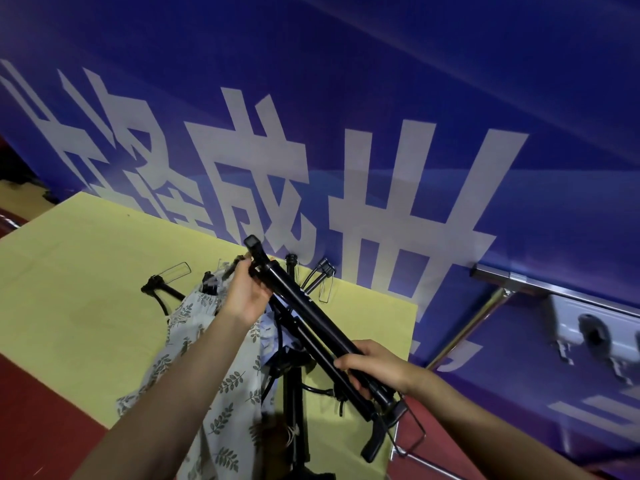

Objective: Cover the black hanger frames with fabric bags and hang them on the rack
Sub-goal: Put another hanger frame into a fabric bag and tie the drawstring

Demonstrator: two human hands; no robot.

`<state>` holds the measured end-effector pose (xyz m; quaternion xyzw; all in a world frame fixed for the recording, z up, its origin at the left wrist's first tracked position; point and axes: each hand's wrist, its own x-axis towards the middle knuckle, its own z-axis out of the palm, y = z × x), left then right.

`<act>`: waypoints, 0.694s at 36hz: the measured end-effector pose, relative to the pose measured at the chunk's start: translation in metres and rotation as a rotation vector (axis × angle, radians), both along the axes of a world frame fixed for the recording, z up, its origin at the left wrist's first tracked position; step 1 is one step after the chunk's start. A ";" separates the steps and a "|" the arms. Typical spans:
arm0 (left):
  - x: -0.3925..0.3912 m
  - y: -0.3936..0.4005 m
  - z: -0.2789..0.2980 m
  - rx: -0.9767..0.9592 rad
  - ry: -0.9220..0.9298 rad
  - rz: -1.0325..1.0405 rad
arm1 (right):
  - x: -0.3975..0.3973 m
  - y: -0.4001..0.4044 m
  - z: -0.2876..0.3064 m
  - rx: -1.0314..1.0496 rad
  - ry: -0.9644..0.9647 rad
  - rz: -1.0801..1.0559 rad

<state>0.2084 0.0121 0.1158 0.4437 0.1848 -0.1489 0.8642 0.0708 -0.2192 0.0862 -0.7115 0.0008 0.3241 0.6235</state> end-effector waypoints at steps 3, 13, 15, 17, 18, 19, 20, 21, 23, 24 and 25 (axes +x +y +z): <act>-0.002 -0.003 0.001 -0.034 -0.057 -0.008 | -0.001 0.003 -0.001 0.074 0.029 0.012; -0.007 -0.004 0.013 -0.110 -0.122 0.042 | -0.004 0.008 -0.006 0.199 0.112 0.003; -0.008 -0.004 0.013 -0.089 -0.125 0.044 | -0.004 0.008 -0.006 0.189 0.112 0.000; -0.007 -0.004 0.011 -0.065 -0.130 0.033 | -0.003 0.009 -0.006 0.184 0.110 -0.002; -0.007 -0.003 0.010 -0.051 -0.134 0.028 | -0.003 0.008 -0.006 0.184 0.109 -0.003; -0.006 -0.002 0.010 -0.039 -0.139 0.018 | -0.003 0.008 -0.007 0.186 0.109 -0.003; -0.006 -0.001 0.009 -0.025 -0.149 0.003 | -0.003 0.008 -0.007 0.190 0.110 -0.003; -0.006 0.001 0.009 -0.012 -0.165 -0.011 | -0.003 0.007 -0.007 0.195 0.111 -0.004; -0.006 0.003 0.009 0.005 -0.194 -0.040 | -0.003 0.007 -0.009 0.201 0.115 -0.008; -0.006 0.004 0.008 0.017 -0.203 -0.057 | -0.004 0.006 -0.009 0.201 0.117 -0.011; -0.005 0.005 0.008 0.030 -0.206 -0.070 | -0.004 0.006 -0.010 0.200 0.120 -0.014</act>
